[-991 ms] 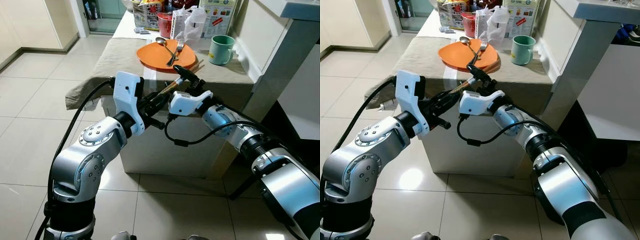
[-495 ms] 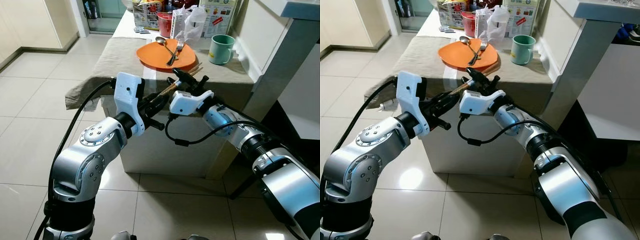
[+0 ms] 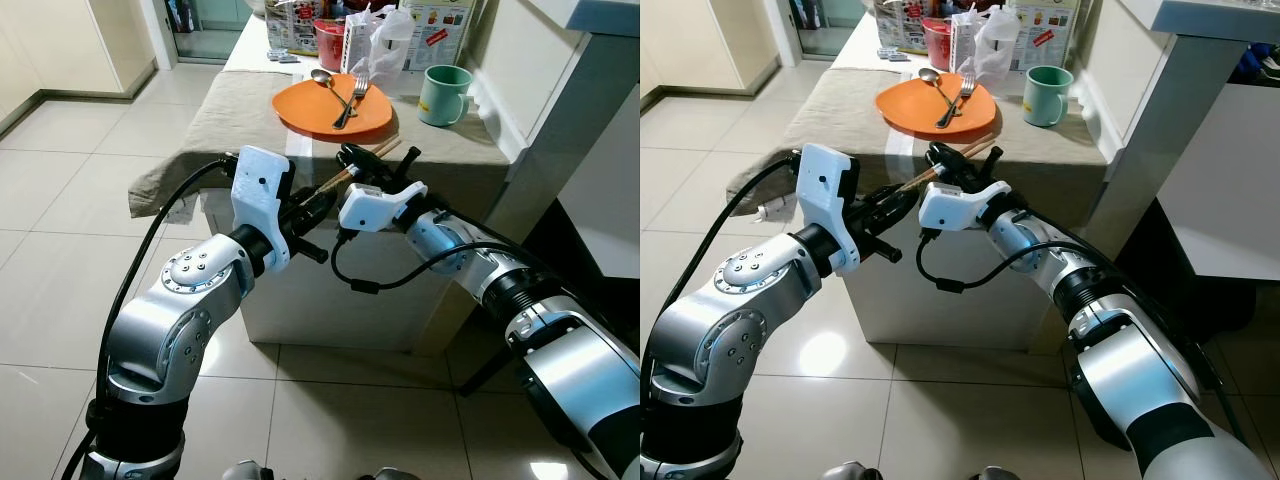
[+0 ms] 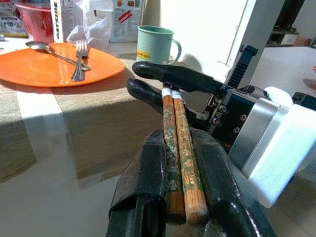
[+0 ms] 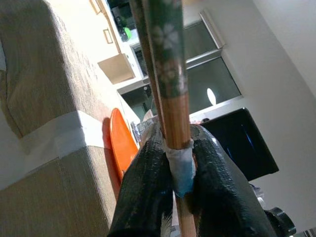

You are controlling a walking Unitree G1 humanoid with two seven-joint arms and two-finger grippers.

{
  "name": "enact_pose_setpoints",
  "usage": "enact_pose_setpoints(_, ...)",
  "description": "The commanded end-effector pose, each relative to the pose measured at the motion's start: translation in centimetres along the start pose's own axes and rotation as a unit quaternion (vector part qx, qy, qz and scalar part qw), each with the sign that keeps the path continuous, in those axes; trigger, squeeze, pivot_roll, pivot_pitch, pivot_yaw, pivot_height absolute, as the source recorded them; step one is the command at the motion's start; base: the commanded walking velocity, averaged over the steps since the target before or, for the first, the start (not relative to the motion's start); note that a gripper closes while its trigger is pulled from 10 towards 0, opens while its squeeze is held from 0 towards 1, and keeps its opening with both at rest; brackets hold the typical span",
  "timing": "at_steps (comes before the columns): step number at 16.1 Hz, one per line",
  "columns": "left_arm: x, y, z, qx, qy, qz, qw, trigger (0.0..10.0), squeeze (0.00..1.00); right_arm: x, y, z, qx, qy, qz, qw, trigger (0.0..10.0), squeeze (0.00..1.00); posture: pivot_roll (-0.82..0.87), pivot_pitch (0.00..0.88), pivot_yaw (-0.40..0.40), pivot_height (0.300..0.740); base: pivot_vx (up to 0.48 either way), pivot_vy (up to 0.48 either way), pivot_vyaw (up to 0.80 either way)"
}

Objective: Setting the table

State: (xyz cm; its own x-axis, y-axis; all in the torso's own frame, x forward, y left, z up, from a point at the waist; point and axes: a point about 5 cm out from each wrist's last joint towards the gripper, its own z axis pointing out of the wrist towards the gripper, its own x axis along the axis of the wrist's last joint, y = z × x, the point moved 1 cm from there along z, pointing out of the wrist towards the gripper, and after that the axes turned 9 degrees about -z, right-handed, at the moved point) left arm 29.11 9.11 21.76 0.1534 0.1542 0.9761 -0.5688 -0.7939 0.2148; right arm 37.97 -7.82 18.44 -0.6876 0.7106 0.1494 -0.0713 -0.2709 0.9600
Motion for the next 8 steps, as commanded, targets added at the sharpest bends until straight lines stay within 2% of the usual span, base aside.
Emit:
enact_pose_setpoints(1,0.3,-0.5,-0.1,0.014,0.016,0.015,1.0,0.0,0.0,0.4,-0.6,-0.2,0.009,0.009,0.011,1.0,0.0,0.0,-0.06,0.052,0.017,0.74,0.0,0.0,0.0)
enact_pose_setpoints(5,-0.1,-1.1,0.0,0.027,0.015,0.023,0.999,0.0,0.0,0.4,-0.7,-0.3,0.012,0.01,0.01,1.0,0.0,0.0,-0.06,0.041,0.017,0.74,0.0,0.0,0.0)
enact_pose_setpoints(6,-0.3,-1.4,0.1,0.037,0.013,0.023,0.999,0.0,0.0,0.0,-0.6,-0.3,0.004,-0.007,0.016,1.0,0.0,0.0,-0.06,0.035,0.015,0.74,0.0,0.0,0.0)
enact_pose_setpoints(7,-0.4,-1.7,0.1,0.042,0.011,0.022,0.999,3.5,0.0,-0.2,-0.5,-0.3,0.002,-0.015,0.017,1.0,6.1,0.0,-0.06,0.033,0.016,0.74,0.0,0.0,0.0)
enact_pose_setpoints(8,-0.4,-2.0,0.1,0.049,0.014,0.017,0.999,10.0,0.0,-0.4,-0.3,-0.4,-0.004,-0.021,0.02,1.0,10.0,0.0,-0.06,0.03,0.017,0.74,0.0,0.0,0.0)
